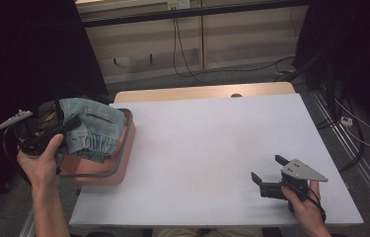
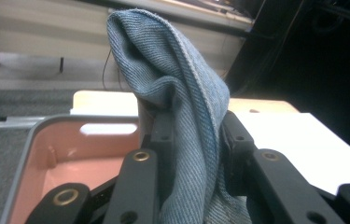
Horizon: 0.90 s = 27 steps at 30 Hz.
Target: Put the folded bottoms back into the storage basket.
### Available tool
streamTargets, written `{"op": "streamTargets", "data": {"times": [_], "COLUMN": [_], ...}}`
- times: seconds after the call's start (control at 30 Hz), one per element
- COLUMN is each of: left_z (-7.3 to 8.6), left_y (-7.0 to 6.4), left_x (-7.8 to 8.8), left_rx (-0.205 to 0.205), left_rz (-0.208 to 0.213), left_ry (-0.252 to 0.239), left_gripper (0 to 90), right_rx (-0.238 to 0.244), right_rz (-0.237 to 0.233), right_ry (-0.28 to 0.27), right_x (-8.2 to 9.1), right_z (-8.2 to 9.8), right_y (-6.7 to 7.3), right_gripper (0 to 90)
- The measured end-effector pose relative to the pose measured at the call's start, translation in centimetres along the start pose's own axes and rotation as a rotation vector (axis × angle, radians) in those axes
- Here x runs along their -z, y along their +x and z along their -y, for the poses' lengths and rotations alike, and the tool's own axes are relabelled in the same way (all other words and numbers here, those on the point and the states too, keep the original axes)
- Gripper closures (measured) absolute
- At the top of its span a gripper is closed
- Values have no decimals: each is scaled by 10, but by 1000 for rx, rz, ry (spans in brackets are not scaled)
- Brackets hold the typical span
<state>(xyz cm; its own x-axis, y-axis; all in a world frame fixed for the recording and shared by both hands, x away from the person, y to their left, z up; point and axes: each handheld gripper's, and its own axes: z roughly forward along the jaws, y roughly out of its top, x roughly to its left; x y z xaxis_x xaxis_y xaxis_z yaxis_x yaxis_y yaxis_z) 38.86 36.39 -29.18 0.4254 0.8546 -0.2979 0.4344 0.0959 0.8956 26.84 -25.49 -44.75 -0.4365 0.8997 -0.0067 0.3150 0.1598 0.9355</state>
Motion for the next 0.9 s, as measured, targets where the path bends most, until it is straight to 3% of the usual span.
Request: {"op": "streamTargets", "data": {"times": [0.57,0.9], "left_z": [11,17], "left_y": [20,27], "left_x": [-13,-24], "left_rx": [22,5], "left_rz": [-10,2], "left_ry": [71,116], "left_gripper": [718,716], "right_rx": [-2,-3], "right_rz": [-2,-1], "right_ry": [4,5], "right_x": [-1,0], "right_z": [0,0], "right_y": [0,1], "right_gripper": [23,23]}}
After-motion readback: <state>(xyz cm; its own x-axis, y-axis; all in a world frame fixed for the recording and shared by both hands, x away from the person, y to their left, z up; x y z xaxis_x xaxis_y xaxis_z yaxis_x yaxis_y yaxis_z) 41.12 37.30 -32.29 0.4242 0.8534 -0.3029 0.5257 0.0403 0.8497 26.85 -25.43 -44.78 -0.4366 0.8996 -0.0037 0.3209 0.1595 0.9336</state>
